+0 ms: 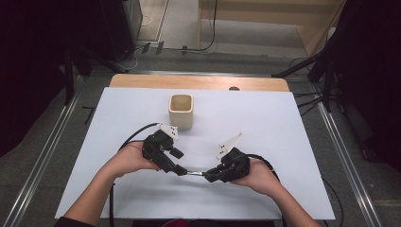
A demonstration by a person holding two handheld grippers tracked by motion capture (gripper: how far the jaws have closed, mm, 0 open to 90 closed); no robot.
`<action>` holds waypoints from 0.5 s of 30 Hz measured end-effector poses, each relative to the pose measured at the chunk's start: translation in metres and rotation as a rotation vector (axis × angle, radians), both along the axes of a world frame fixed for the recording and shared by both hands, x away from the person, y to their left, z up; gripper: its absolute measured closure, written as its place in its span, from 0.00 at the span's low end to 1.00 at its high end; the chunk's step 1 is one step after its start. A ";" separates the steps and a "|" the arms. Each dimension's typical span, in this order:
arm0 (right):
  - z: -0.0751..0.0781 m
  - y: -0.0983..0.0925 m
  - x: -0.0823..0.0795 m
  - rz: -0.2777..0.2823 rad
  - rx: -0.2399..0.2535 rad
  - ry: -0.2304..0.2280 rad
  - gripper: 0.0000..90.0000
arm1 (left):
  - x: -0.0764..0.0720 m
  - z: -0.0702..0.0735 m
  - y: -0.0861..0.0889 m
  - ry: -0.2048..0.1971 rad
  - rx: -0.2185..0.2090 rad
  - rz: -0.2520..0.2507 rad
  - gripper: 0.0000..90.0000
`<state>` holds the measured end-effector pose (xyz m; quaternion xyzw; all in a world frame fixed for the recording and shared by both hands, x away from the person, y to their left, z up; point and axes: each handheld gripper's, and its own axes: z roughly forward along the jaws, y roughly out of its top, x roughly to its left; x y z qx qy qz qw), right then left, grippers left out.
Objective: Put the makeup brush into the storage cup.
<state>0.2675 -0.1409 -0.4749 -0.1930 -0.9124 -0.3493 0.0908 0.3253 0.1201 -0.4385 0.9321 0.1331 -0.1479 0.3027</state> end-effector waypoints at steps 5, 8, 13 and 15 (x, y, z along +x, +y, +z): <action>0.001 -0.004 0.000 -0.026 -0.002 0.003 0.88 | 0.001 -0.003 0.005 0.000 -0.011 0.045 0.32; 0.001 -0.005 0.001 -0.031 -0.004 -0.001 0.88 | 0.001 -0.003 0.007 -0.007 -0.013 0.050 0.32; 0.004 -0.011 0.000 -0.076 0.000 0.003 0.88 | 0.001 -0.004 0.013 -0.008 -0.034 0.088 0.30; 0.005 -0.014 -0.001 -0.098 0.003 0.004 0.88 | -0.002 -0.004 0.016 -0.025 -0.041 0.112 0.30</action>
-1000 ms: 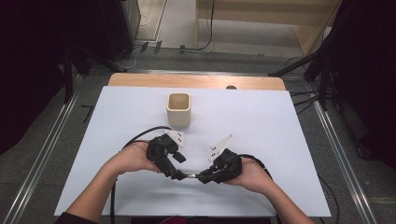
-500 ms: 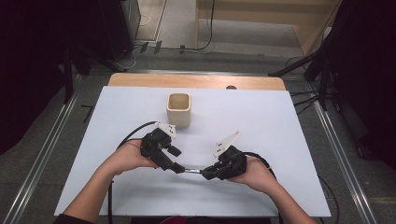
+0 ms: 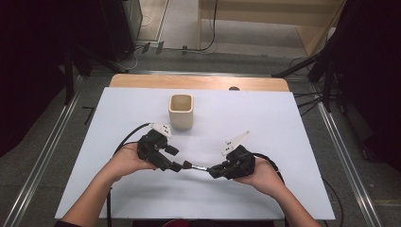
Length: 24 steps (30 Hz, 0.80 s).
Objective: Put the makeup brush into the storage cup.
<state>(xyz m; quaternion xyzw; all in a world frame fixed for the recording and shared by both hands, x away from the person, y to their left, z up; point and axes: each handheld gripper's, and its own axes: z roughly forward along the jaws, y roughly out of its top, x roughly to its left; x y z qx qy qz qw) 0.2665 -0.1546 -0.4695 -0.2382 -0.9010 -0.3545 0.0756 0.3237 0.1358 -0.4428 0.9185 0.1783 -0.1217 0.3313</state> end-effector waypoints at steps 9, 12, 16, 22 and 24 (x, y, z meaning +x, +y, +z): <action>0.004 -0.009 -0.006 -0.104 0.007 -0.021 0.88 | -0.007 0.004 0.009 -0.043 -0.039 0.078 0.30; 0.004 -0.010 -0.006 -0.126 0.011 -0.024 0.88 | -0.010 0.004 0.010 -0.053 -0.036 0.104 0.30; 0.005 -0.014 -0.010 -0.193 0.028 -0.027 0.88 | -0.014 0.001 0.010 -0.022 -0.050 0.140 0.30; 0.005 -0.014 -0.016 -0.248 0.040 -0.048 0.88 | -0.020 0.000 0.008 -0.037 -0.051 0.155 0.30; 0.006 -0.014 -0.020 -0.287 0.040 -0.064 0.88 | -0.024 -0.001 0.005 -0.048 -0.062 0.172 0.30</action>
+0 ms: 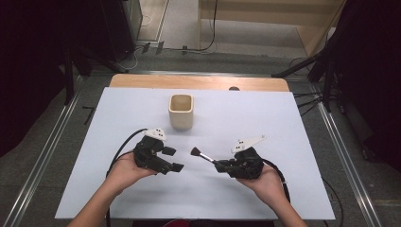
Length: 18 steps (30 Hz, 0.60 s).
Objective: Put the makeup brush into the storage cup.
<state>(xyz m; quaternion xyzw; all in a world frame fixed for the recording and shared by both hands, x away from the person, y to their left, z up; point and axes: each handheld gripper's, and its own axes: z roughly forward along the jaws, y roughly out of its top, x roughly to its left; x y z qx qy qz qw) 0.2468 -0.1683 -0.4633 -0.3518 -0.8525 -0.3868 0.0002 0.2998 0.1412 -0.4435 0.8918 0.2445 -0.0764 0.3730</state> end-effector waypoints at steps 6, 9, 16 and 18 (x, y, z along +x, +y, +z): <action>0.002 -0.001 -0.008 -0.076 0.010 -0.007 0.88 | -0.005 0.000 -0.001 -0.009 -0.017 0.014 0.31; 0.005 0.003 -0.013 -0.115 0.028 -0.023 0.88 | -0.007 0.000 -0.002 -0.003 -0.037 0.011 0.32; 0.006 0.014 -0.022 -0.148 0.007 -0.049 0.88 | -0.013 -0.001 -0.005 -0.004 -0.055 -0.025 0.32; 0.006 0.016 -0.025 -0.155 0.000 -0.050 0.88 | -0.014 -0.001 -0.006 -0.007 -0.069 -0.031 0.31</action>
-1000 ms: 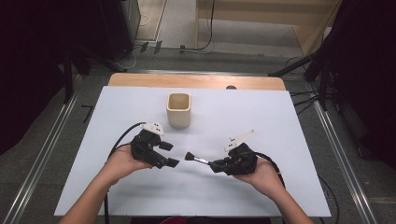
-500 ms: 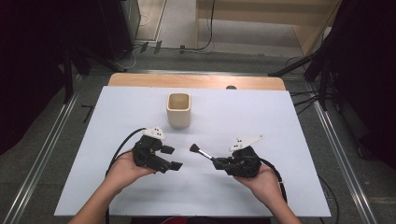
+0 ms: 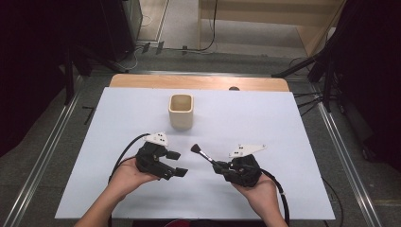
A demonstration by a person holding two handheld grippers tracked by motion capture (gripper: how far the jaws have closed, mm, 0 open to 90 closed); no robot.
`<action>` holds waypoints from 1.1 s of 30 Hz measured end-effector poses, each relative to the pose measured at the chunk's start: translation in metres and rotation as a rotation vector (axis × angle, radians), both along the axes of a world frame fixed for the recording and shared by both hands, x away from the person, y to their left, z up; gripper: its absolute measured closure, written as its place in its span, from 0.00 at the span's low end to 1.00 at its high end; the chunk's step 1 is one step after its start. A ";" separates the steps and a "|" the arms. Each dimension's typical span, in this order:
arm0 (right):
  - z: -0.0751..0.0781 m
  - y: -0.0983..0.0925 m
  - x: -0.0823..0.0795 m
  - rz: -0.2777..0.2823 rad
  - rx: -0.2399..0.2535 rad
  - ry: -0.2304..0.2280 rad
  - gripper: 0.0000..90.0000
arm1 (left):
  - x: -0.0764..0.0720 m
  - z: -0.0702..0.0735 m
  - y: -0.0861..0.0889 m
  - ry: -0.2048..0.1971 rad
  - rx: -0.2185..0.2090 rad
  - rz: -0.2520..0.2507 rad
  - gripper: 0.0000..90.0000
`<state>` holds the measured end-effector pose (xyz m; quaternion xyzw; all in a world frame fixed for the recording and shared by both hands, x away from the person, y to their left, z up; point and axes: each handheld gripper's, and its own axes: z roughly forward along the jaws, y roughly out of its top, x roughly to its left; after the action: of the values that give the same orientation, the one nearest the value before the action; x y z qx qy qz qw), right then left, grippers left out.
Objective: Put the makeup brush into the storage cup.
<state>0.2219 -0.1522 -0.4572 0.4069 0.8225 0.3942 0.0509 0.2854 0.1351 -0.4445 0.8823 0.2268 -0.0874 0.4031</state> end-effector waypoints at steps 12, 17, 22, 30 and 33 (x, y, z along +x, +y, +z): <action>-0.010 0.006 -0.017 -0.099 0.041 -0.042 0.88 | -0.003 -0.001 -0.005 0.037 -0.001 -0.013 0.31; -0.016 0.008 -0.022 -0.134 0.039 -0.079 0.88 | -0.001 -0.002 -0.005 0.049 -0.018 0.025 0.26; -0.025 0.011 -0.028 -0.180 0.086 -0.095 0.88 | 0.001 -0.003 -0.005 0.051 -0.033 0.071 0.27; -0.035 0.016 -0.030 -0.229 0.177 -0.094 0.88 | -0.003 -0.004 -0.009 0.027 -0.034 0.107 0.28; -0.037 0.017 -0.030 -0.245 0.200 -0.101 0.88 | -0.002 -0.004 -0.009 0.024 -0.042 0.119 0.28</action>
<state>0.1914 -0.1350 -0.4940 0.4870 0.7197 0.4848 0.0991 0.2831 0.1265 -0.4481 0.8574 0.2819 -0.0786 0.4234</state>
